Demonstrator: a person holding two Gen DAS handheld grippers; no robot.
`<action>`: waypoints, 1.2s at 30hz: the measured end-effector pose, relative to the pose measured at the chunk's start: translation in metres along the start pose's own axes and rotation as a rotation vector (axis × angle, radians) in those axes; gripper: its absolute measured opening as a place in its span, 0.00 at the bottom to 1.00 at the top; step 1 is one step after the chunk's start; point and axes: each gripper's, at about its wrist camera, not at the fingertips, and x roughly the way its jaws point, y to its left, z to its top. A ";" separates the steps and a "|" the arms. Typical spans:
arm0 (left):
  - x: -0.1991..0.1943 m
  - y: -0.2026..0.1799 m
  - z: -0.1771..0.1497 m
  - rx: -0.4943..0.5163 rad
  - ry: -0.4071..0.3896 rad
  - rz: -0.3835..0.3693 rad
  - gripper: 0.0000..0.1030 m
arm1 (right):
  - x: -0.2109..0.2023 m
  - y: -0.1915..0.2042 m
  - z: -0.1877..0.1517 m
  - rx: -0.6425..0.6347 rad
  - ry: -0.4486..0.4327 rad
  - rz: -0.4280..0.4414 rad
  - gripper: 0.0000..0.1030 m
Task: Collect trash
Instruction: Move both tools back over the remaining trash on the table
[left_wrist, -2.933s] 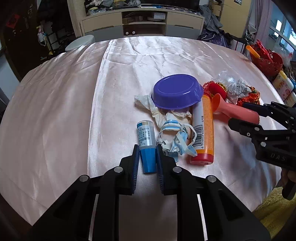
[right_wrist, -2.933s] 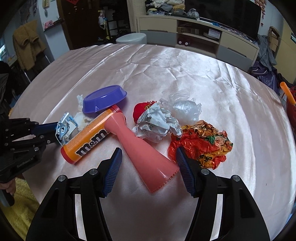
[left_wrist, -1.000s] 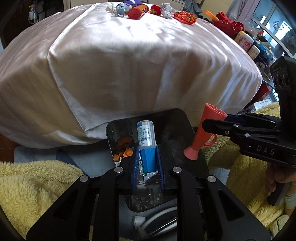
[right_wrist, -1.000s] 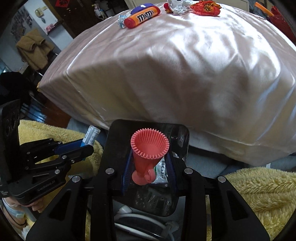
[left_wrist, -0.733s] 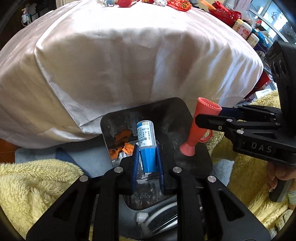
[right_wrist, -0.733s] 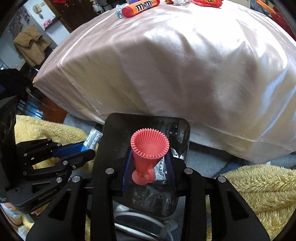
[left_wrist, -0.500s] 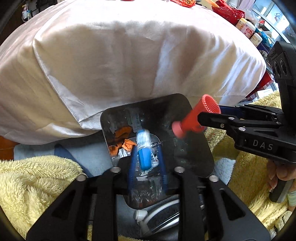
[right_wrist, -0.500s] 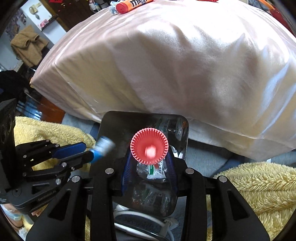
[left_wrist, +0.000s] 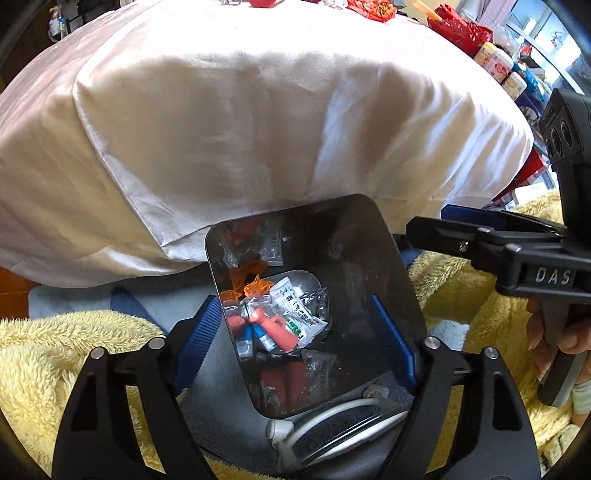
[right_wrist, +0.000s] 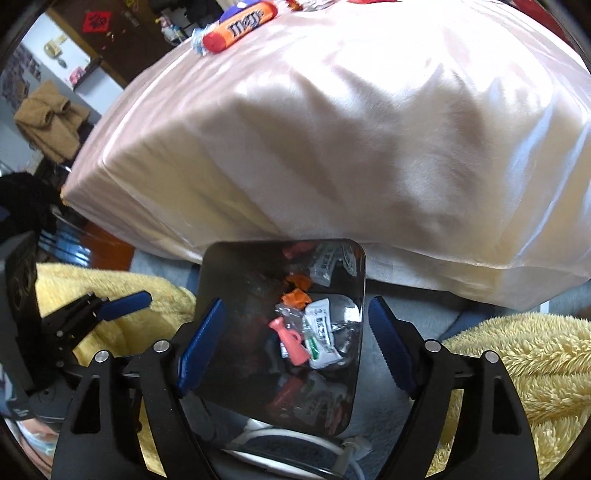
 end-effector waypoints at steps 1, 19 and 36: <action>-0.003 0.001 0.002 -0.006 -0.006 -0.009 0.75 | -0.003 -0.001 0.002 0.008 -0.007 0.009 0.78; -0.074 0.006 0.115 0.032 -0.228 0.022 0.72 | -0.088 0.001 0.120 -0.046 -0.298 -0.096 0.78; -0.044 -0.008 0.234 0.132 -0.215 -0.017 0.33 | -0.063 -0.043 0.226 0.007 -0.302 -0.185 0.63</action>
